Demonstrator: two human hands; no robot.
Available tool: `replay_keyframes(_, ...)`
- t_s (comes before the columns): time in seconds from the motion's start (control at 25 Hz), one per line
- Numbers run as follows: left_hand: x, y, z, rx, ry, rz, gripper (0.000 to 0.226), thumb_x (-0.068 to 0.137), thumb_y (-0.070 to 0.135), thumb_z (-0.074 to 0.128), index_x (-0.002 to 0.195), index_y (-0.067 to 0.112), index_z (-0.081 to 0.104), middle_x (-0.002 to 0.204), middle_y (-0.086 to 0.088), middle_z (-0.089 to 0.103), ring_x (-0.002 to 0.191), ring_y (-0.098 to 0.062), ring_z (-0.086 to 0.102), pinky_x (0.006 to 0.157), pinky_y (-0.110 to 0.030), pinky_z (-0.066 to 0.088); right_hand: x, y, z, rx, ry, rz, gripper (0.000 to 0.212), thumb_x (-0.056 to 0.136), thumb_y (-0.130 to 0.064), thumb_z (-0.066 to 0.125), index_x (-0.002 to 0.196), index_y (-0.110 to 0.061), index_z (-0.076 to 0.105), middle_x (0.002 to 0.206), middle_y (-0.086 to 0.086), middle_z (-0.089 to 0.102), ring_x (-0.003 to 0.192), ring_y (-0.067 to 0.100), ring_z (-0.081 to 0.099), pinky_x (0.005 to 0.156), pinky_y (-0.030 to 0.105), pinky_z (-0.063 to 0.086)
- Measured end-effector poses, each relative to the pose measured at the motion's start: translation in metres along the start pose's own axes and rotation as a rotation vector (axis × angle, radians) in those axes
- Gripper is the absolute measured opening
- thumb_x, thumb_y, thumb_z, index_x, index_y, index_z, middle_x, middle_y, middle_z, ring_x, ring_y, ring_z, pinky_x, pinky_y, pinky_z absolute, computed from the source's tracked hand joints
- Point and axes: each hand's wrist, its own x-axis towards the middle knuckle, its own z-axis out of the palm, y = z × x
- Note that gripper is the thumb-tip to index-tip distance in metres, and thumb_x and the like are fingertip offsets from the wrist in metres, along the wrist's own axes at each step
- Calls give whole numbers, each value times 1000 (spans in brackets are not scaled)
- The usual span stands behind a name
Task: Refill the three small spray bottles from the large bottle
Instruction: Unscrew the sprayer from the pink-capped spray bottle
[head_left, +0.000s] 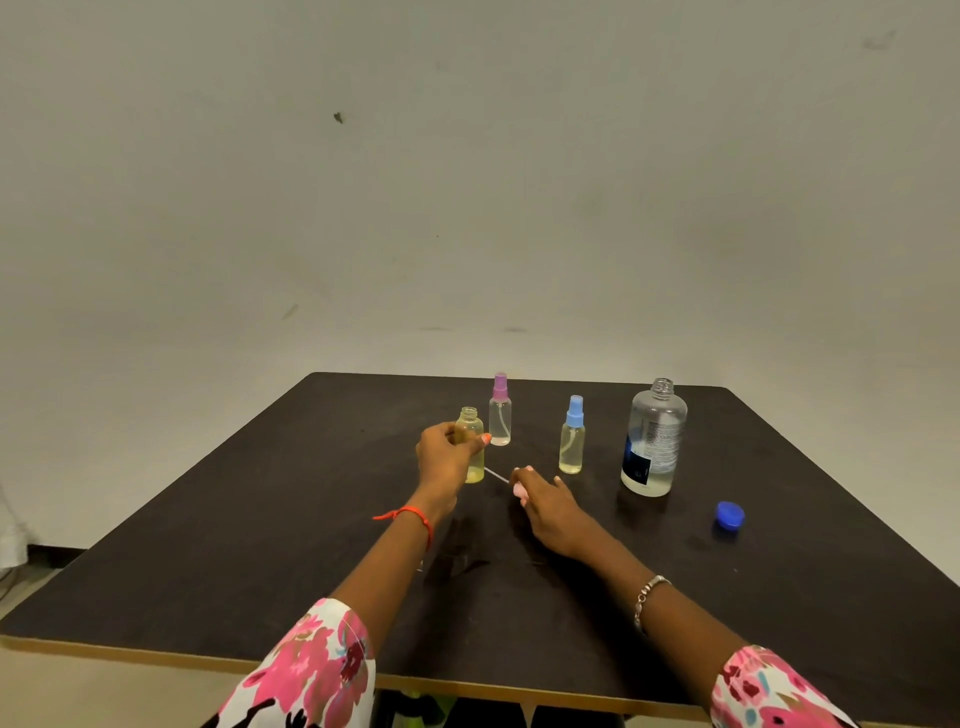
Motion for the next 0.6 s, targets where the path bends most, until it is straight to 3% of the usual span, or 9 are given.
replay_keyframes(0.08,-1,-1,2,-3,-11,-2,35,79,10,70,111,1,60,115,-15,62,98,-18,55,83,-30,47,-1,-1,3,-13,-3,18,39,96,-7,32,134,-14,30,147,8,33,143,22,12,115,48,5)
replay_keyframes(0.6,-2,-9,8,-40,-74,-9,39,77,11,71,114,4,58,116,-13,63,105,-22,59,79,-28,48,-4,-4,1,43,34,-5,40,95,-26,44,132,-15,34,138,4,42,130,20,37,116,46,13)
